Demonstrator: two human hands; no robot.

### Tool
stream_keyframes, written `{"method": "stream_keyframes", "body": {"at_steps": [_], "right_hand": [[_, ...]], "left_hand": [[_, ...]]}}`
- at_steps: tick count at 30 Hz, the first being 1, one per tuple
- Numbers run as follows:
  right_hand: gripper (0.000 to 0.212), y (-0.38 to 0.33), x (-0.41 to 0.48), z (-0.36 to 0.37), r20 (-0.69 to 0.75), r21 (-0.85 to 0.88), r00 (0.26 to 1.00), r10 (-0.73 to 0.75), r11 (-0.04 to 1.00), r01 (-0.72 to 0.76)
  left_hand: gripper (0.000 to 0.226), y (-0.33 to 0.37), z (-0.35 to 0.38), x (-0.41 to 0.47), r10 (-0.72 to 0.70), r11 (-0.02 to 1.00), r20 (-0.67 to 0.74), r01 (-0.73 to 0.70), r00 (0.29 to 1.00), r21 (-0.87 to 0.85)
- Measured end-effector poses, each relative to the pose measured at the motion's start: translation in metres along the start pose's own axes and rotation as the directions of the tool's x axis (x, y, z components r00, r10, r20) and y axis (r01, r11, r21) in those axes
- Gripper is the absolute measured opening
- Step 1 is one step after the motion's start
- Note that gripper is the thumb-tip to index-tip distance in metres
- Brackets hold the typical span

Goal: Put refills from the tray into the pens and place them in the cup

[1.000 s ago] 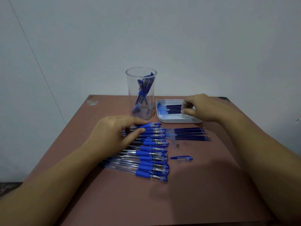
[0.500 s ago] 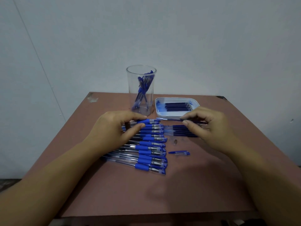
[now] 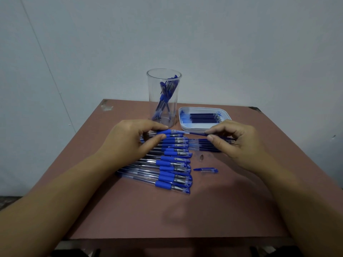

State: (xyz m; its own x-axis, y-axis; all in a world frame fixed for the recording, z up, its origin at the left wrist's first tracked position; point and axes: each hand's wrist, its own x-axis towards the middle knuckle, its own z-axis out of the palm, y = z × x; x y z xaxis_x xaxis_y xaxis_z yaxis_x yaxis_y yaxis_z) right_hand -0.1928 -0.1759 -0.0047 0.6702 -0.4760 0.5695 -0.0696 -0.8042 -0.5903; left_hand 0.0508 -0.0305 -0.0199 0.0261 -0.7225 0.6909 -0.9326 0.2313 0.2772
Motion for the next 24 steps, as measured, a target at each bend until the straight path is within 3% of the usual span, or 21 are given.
{"method": "stream_keyframes", "body": {"at_steps": [7,15,24], "right_hand": [[0.013,-0.0032,-0.0004,0.0015,0.061,0.004,0.998,-0.005,1.0,0.005],[0.013,0.0021,0.0012,-0.0047,-0.025,0.039,1.0,0.012,0.999,-0.011],[0.013,-0.0008,-0.0006,-0.0012,0.003,0.026,1.0,0.007,1.0,-0.007]], "left_hand": [[0.034,0.0001,-0.0011,-0.0005,0.046,0.997,0.082,-0.051,0.996,0.063],[0.033,0.0012,-0.0005,-0.0002,0.018,1.0,0.027,-0.018,0.999,0.013],[0.036,0.0028,-0.0006,-0.0008,0.022,1.0,0.014,-0.022,1.0,0.008]]}}
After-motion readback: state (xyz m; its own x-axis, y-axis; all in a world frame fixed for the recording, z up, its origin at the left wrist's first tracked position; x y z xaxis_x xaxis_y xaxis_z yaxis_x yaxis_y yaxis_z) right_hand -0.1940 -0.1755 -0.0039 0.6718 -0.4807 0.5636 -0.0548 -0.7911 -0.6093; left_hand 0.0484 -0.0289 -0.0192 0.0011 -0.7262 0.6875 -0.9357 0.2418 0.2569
